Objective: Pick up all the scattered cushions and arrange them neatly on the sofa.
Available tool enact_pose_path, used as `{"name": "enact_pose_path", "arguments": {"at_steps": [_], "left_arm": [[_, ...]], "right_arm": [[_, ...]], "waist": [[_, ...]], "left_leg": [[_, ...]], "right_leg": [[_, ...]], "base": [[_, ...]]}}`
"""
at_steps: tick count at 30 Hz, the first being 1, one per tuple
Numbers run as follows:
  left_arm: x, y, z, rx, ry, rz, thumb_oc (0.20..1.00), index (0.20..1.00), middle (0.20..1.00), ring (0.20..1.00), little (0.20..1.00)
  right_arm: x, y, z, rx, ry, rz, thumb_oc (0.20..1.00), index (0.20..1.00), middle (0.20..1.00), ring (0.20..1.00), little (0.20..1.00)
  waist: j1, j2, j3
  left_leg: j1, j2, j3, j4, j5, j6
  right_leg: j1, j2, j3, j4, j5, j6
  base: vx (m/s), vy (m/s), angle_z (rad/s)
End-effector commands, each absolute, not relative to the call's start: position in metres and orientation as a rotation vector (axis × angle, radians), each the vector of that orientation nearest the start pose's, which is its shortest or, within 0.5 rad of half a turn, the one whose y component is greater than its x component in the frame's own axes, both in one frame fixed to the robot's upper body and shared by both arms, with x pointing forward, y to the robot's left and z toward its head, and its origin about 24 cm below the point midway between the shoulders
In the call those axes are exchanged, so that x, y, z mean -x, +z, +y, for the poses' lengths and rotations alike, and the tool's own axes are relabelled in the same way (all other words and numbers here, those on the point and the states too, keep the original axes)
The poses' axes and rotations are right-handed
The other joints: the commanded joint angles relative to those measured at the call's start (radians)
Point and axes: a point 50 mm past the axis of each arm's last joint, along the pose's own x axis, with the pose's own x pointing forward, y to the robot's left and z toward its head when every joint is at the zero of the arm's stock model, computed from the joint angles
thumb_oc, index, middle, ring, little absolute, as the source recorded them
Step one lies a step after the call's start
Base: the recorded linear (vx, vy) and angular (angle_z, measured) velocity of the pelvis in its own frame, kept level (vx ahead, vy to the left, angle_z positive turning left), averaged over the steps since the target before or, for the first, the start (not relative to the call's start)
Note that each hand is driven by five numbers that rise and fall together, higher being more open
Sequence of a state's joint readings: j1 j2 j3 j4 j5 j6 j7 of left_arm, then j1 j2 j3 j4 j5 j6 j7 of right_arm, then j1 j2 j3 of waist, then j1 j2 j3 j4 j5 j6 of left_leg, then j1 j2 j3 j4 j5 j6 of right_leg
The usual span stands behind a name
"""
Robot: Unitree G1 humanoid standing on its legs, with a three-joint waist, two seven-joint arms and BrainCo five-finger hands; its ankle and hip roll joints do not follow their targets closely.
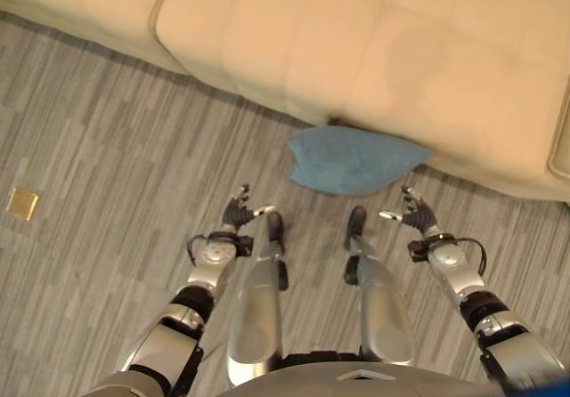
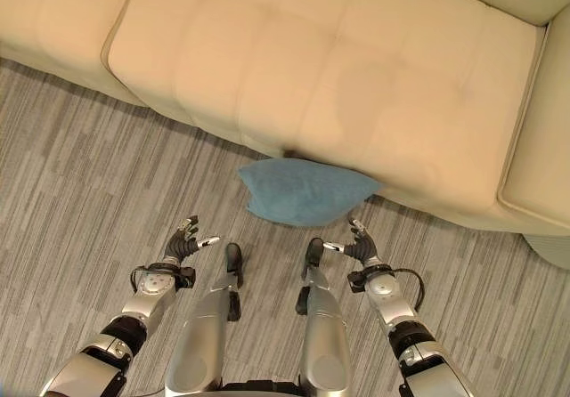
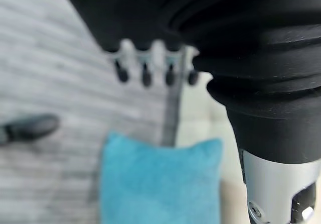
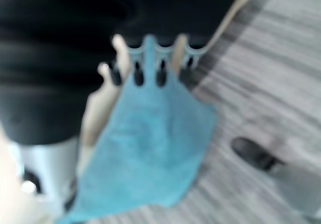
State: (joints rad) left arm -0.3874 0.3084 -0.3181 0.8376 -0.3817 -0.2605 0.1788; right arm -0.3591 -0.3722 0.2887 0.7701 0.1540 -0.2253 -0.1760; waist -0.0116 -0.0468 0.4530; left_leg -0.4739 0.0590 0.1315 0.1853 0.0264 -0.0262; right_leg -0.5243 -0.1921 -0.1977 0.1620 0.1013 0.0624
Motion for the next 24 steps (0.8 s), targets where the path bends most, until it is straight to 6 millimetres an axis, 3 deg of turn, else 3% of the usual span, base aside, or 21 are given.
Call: {"name": "enact_pose_path", "arguments": {"at_steps": [1, 5, 6, 9, 13, 16, 21, 22, 24], "left_arm": [[-0.321, 0.012, 0.187, -0.088, 0.172, 0.089, 1.000, 1.000, 1.000, 1.000, 1.000], [-0.346, 0.051, 0.179, -0.106, 0.224, -0.044, 1.000, 1.000, 1.000, 1.000, 1.000], [-0.356, 0.068, 0.177, -0.107, 0.248, -0.092, 1.000, 1.000, 1.000, 1.000, 1.000], [-0.368, 0.089, 0.178, -0.097, 0.303, -0.140, 1.000, 1.000, 1.000, 1.000, 1.000], [-0.374, 0.103, 0.190, -0.058, 0.432, -0.161, 1.000, 1.000, 1.000, 1.000, 1.000], [-0.371, 0.097, 0.198, 0.025, 0.507, -0.131, 1.000, 1.000, 1.000, 1.000, 1.000], [-0.369, 0.092, 0.196, 0.015, 0.503, -0.120, 1.000, 1.000, 1.000, 1.000, 1.000], [-0.371, 0.100, 0.196, 0.009, 0.486, -0.146, 1.000, 1.000, 1.000, 1.000, 1.000], [-0.374, 0.109, 0.197, 0.011, 0.483, -0.177, 1.000, 1.000, 1.000, 1.000, 1.000]], "right_arm": [[-0.319, 0.024, -0.209, 0.426, -0.120, 0.052, 1.000, 1.000, 1.000, 1.000, 1.000], [-0.343, 0.068, -0.209, 0.406, -0.230, -0.104, 1.000, 1.000, 1.000, 1.000, 1.000], [-0.354, 0.093, -0.208, 0.409, -0.265, -0.190, 1.000, 1.000, 1.000, 1.000, 1.000], [-0.365, 0.132, -0.205, 0.400, -0.328, -0.322, 1.000, 1.000, 1.000, 1.000, 1.000], [-0.371, 0.161, -0.204, 0.373, -0.401, -0.420, 1.000, 1.000, 1.000, 1.000, 1.000], [-0.368, 0.163, -0.205, 0.359, -0.431, -0.442, 1.000, 1.000, 1.000, 1.000, 1.000], [-0.361, 0.154, -0.218, 0.333, -0.477, -0.427, 1.000, 1.000, 1.000, 1.000, 1.000], [-0.359, 0.147, -0.231, 0.321, -0.512, -0.392, 1.000, 1.000, 1.000, 1.000, 1.000], [-0.359, 0.148, -0.236, 0.327, -0.517, -0.388, 1.000, 1.000, 1.000, 1.000, 1.000]], "waist": [[-0.020, 0.013, -0.053], [-0.044, 0.022, -0.019], [-0.058, 0.024, -0.011], [-0.082, 0.025, 0.008], [-0.104, 0.014, 0.034], [-0.114, 0.001, 0.051], [-0.121, 0.000, 0.058], [-0.125, 0.006, 0.055], [-0.128, 0.007, 0.050]], "left_leg": [[-0.103, 0.003, -0.057, 0.046, 0.011, -0.044], [-0.219, 0.015, -0.040, 0.093, 0.012, -0.046], [-0.268, 0.031, -0.031, 0.125, -0.023, -0.055], [-0.362, 0.049, -0.021, 0.175, -0.033, -0.053], [-0.465, 0.079, -0.011, 0.256, -0.062, -0.043], [-0.488, 0.093, 0.000, 0.283, -0.078, -0.038], [-0.490, 0.091, -0.001, 0.286, -0.086, -0.036], [-0.513, 0.089, -0.007, 0.288, -0.086, -0.037], [-0.539, 0.089, -0.011, 0.294, -0.085, -0.037]], "right_leg": [[-0.090, -0.036, 0.057, 0.117, -0.043, 0.080], [-0.222, -0.044, 0.094, 0.170, -0.035, 0.079], [-0.285, -0.036, 0.121, 0.206, -0.063, 0.083], [-0.389, -0.023, 0.155, 0.245, -0.064, 0.081], [-0.504, 0.005, 0.193, 0.292, -0.065, 0.079], [-0.531, 0.015, 0.205, 0.299, -0.063, 0.081], [-0.541, 0.016, 0.210, 0.305, -0.067, 0.079], [-0.568, 0.014, 0.212, 0.316, -0.071, 0.075], [-0.590, 0.016, 0.213, 0.321, -0.073, 0.072]], "base": [[-0.15, 0.032, -0.14], [-0.07, 0.021, -0.14], [0.02, 0.029, -0.14], [0.00, 0.023, -0.30], [0.01, 0.004, -0.37], [0.02, -0.028, -0.39], [0.02, -0.041, -0.02], [0.01, -0.053, 0.07], [0.00, -0.053, 0.08]]}}
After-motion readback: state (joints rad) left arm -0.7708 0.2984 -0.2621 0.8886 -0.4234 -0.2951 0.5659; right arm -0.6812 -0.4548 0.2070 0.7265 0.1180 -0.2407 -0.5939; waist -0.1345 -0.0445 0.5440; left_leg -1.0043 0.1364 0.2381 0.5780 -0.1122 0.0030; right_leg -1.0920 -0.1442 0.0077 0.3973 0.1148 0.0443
